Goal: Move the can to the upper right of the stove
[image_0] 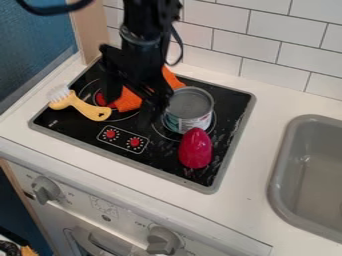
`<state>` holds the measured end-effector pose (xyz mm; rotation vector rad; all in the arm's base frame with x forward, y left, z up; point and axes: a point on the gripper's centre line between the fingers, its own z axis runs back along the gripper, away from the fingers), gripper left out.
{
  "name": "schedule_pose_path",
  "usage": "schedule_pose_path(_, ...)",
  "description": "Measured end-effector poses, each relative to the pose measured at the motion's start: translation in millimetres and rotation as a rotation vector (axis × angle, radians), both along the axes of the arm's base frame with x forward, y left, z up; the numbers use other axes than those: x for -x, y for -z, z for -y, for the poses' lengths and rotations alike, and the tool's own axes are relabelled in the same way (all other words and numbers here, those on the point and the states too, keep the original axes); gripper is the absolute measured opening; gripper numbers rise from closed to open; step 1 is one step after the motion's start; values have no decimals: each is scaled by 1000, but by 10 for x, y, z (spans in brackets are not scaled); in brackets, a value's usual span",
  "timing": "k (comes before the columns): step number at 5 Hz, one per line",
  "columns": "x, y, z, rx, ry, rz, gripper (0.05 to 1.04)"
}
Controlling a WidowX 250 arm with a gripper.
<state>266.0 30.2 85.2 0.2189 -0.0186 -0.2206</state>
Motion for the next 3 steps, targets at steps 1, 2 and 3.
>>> schedule_pose_path(1,-62,159,75,53,54,-15,1007)
schedule_pose_path(2,-142,276,64,84,65,-34,1007)
schedule_pose_path(3,-247,354,29,110,74,-42,1007)
